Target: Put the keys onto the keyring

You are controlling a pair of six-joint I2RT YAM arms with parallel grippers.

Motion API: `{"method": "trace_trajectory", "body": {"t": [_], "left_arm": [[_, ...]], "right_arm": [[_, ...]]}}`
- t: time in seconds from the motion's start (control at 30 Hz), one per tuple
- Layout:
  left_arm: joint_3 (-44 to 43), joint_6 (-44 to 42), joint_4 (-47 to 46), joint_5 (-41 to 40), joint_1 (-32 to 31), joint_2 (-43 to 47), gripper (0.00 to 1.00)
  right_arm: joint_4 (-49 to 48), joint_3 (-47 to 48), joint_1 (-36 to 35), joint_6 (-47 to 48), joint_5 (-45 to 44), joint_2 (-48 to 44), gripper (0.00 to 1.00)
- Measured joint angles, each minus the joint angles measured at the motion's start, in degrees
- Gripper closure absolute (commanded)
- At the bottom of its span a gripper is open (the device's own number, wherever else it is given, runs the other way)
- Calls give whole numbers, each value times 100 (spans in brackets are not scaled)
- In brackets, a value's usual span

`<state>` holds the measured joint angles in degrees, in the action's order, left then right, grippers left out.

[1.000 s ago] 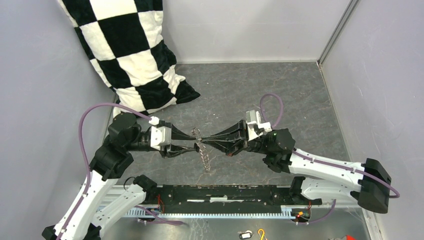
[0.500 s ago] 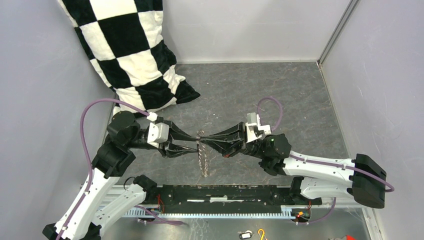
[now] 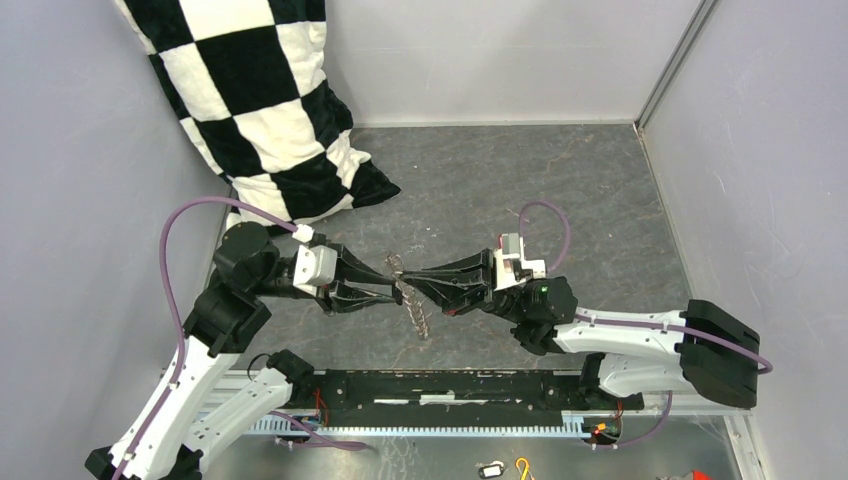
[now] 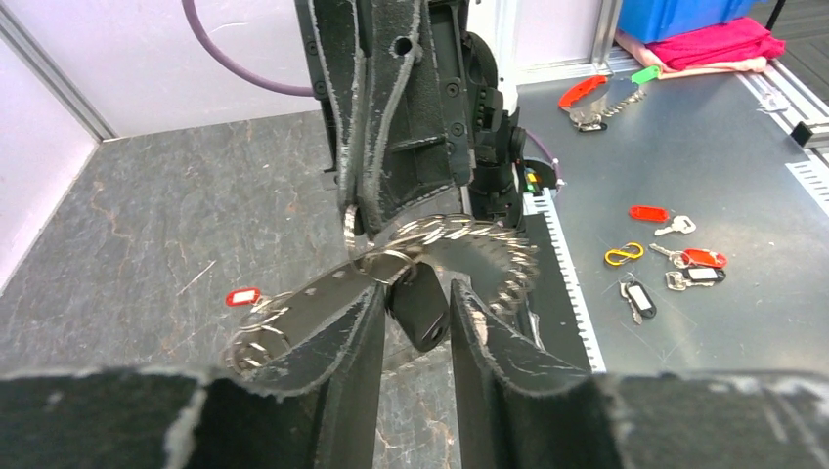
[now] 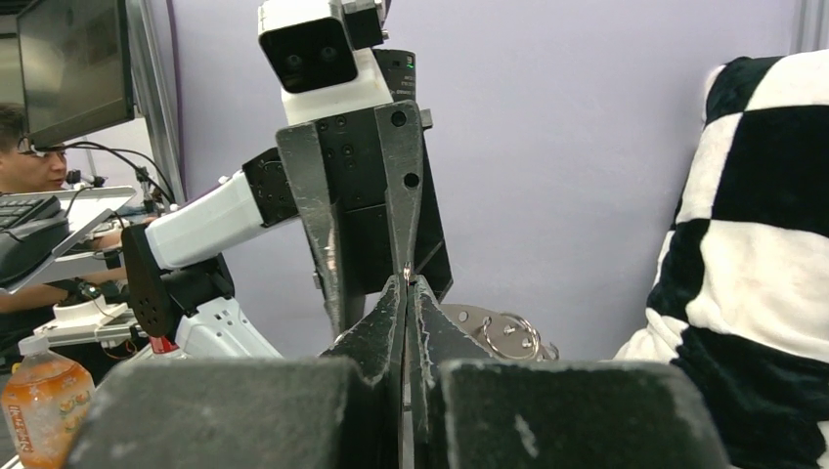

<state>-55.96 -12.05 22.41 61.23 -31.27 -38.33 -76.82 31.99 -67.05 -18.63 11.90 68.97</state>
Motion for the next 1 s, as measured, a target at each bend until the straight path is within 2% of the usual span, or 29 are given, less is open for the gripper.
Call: {"method": "trace_trajectory", "body": {"t": [0.33, 0.47, 0.6, 0.67, 0.77, 0.83, 1.0], "left_arm": [[0, 146, -227, -269, 0, 28, 73], [0, 245, -328, -264, 0, 28, 81], [0, 365, -400, -267, 2, 28, 83], [0, 404, -437, -269, 0, 28, 82], [0, 444, -448, -269, 0, 31, 67], [0, 437, -426, -269, 0, 31, 61], [-15, 369, -57, -267, 0, 46, 61]], "right_arm": [[-422, 0, -122, -105, 7, 221, 100], [-553, 0, -157, -153, 7, 341, 100], [-605, 0, -170, -170, 4, 400, 100], [-625, 0, -170, -173, 7, 400, 100], [-629, 0, -170, -173, 7, 400, 100], [-619, 0, -179, -168, 7, 391, 100], [-501, 0, -186, -92, 24, 275, 100]]}}
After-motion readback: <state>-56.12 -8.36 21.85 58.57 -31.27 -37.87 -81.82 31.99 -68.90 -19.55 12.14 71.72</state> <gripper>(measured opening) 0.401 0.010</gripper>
